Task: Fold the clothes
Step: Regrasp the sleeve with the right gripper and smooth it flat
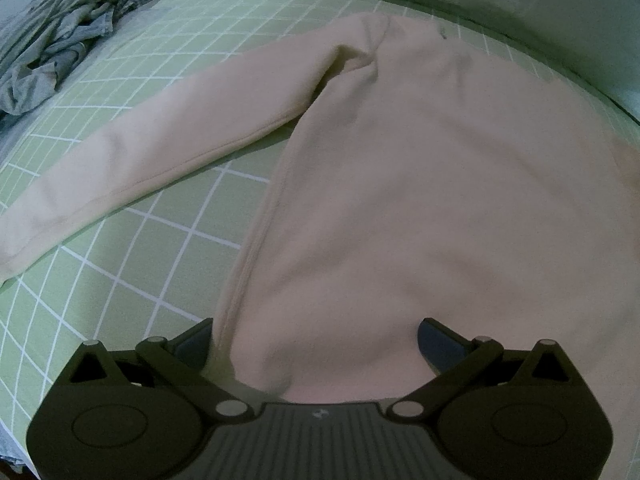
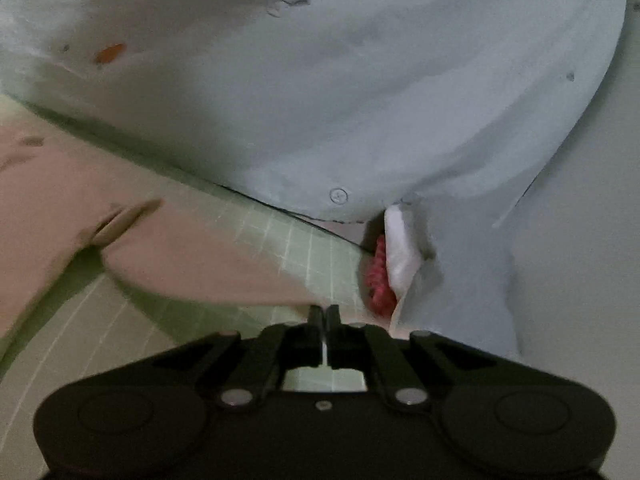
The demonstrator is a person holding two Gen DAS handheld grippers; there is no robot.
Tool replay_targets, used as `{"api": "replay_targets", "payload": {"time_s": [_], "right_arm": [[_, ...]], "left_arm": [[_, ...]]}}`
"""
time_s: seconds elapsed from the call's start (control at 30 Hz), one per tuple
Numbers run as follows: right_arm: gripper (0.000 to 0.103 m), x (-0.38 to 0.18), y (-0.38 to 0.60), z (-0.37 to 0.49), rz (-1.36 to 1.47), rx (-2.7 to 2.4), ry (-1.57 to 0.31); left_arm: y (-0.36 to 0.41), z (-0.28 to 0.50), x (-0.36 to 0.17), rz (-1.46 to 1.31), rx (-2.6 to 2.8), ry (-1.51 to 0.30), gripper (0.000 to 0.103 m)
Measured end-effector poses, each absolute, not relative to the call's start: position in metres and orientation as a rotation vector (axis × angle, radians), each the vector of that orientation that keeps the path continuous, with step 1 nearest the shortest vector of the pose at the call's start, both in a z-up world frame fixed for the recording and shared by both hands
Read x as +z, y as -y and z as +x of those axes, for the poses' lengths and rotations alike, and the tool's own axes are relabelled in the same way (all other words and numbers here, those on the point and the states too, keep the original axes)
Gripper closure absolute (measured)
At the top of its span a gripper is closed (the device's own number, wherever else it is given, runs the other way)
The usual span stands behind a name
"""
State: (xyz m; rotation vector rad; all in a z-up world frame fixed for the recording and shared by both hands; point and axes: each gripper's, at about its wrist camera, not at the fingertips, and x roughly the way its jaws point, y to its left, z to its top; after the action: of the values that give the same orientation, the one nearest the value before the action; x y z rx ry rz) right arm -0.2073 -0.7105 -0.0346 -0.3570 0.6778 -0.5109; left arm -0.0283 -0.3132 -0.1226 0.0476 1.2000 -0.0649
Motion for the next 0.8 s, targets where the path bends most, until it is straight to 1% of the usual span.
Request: {"api": "replay_targets", "payload": {"time_s": [0.1, 0.17, 0.2, 0.23, 0.27, 0.3, 0.43, 0.47, 0.53, 0.6, 0.8], "right_arm": [[0.101, -0.080, 0.697, -0.212, -0.298, -0.457, -0.838], [0.099, -0.092, 0.690, -0.214, -0.260, -0.428, -0.885], [0.096, -0.095, 0.687, -0.215, -0.243, -0.415, -0.896], [0.087, -0.098, 0.684, -0.216, -0.227, -0.402, -0.907], [0.074, -0.097, 0.683, -0.217, -0.207, -0.395, -0.899], [0.064, -0.090, 0.685, -0.216, -0.183, -0.399, -0.869], [0.051, -0.069, 0.706, -0.206, -0.094, -0.451, -0.766], [0.045, -0.065, 0.714, -0.202, -0.071, -0.469, -0.748], [0.038, -0.067, 0.734, -0.194, -0.029, -0.494, -0.762], [0.026, -0.075, 0.754, -0.185, 0.013, -0.511, -0.799], [0.022, -0.103, 0.788, -0.171, 0.093, -0.451, -0.946]], "left_arm": [[0.313, -0.028, -0.123, 0.048, -0.065, -1.200, 0.000], [0.313, -0.028, -0.123, 0.048, -0.065, -1.200, 0.000], [0.313, -0.028, -0.123, 0.049, -0.065, -1.200, 0.000], [0.313, -0.028, -0.123, 0.049, -0.066, -1.200, 0.000], [0.313, -0.028, -0.123, 0.049, -0.066, -1.200, 0.000], [0.313, -0.028, -0.123, 0.049, -0.066, -1.200, 0.000], [0.313, -0.028, -0.123, 0.048, -0.065, -1.198, 0.000], [0.313, -0.028, -0.123, 0.048, -0.065, -1.197, 0.000], [0.314, -0.028, -0.123, 0.047, -0.063, -1.194, 0.000], [0.315, -0.029, -0.124, 0.046, -0.061, -1.192, 0.000], [0.316, -0.029, -0.124, 0.041, -0.054, -1.185, 0.000]]}}
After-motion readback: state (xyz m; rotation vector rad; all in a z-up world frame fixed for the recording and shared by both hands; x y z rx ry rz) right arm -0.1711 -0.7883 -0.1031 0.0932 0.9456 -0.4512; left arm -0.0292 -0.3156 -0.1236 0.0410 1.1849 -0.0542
